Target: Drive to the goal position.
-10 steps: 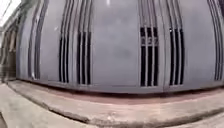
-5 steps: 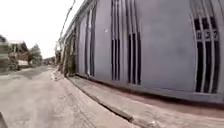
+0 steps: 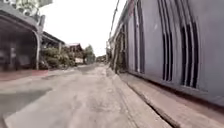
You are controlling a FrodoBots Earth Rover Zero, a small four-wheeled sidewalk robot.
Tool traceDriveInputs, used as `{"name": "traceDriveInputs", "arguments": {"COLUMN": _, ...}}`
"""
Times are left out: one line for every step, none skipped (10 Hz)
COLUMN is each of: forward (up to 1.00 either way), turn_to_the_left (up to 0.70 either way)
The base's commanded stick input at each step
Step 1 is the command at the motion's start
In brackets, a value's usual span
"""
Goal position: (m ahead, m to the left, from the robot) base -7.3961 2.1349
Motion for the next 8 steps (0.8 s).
{"name": "traceDriveInputs", "arguments": {"forward": 0.00, "turn_to_the_left": 0.00}}
{"name": "traceDriveInputs", "arguments": {"forward": 0.00, "turn_to_the_left": 0.00}}
{"name": "traceDriveInputs", "arguments": {"forward": 0.00, "turn_to_the_left": 0.00}}
{"name": "traceDriveInputs", "arguments": {"forward": 0.00, "turn_to_the_left": 0.00}}
{"name": "traceDriveInputs", "arguments": {"forward": 0.00, "turn_to_the_left": 0.00}}
{"name": "traceDriveInputs", "arguments": {"forward": 0.00, "turn_to_the_left": 0.00}}
{"name": "traceDriveInputs", "arguments": {"forward": 0.00, "turn_to_the_left": 0.00}}
{"name": "traceDriveInputs", "arguments": {"forward": 0.00, "turn_to_the_left": 0.00}}
